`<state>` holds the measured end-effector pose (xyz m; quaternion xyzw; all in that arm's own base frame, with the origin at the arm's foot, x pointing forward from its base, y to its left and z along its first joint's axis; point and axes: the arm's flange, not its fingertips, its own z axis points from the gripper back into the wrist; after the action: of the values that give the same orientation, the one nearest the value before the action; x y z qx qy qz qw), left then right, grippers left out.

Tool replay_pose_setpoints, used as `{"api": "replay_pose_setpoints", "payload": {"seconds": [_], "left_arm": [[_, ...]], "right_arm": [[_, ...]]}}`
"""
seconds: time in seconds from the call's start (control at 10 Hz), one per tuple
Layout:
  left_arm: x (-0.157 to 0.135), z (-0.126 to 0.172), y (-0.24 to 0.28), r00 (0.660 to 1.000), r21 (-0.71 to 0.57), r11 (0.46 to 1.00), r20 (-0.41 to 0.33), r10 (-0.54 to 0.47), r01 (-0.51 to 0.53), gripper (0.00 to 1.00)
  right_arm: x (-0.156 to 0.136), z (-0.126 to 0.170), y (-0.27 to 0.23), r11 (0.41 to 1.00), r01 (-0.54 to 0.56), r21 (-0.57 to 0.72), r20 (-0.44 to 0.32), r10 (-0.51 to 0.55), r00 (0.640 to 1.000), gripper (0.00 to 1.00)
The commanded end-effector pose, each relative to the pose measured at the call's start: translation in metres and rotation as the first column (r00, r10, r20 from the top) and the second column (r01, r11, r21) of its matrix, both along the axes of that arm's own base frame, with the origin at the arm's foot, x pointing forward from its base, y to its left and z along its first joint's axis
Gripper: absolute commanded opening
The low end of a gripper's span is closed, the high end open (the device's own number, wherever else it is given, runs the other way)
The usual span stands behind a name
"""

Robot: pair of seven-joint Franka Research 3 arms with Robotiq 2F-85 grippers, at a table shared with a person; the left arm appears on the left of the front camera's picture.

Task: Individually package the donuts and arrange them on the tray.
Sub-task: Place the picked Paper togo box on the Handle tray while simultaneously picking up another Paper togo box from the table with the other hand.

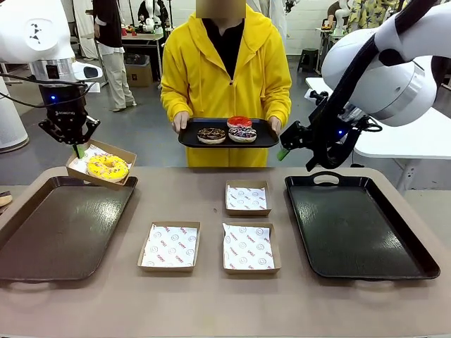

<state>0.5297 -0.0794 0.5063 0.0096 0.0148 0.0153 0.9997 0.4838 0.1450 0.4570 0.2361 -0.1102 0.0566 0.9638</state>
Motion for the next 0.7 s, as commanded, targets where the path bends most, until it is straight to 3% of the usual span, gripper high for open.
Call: {"api": "replay_pose_setpoints", "payload": {"seconds": [0.0, 0.2, 0.6], "left_arm": [[0.000, 0.002, 0.001, 1.000, -0.001, 1.000, 0.003, 0.002, -0.002, 0.01], [-0.001, -0.004, 0.007, 0.999, -0.008, 0.999, 0.003, -0.034, 0.034, 0.01], [0.003, -0.025, 0.036, 0.995, -0.038, 0.994, 0.024, -0.098, 0.099, 0.01]], "right_arm": [[0.000, 0.000, 0.001, 1.000, -0.001, 0.000, 0.000, 0.001, 1.000, 1.00], [0.013, -0.014, 0.021, 0.994, -0.026, -0.110, -0.039, 0.022, 0.999, 1.00], [0.041, -0.041, 0.061, 0.983, 0.008, -0.182, -0.068, -0.021, 0.997, 1.00]]}}
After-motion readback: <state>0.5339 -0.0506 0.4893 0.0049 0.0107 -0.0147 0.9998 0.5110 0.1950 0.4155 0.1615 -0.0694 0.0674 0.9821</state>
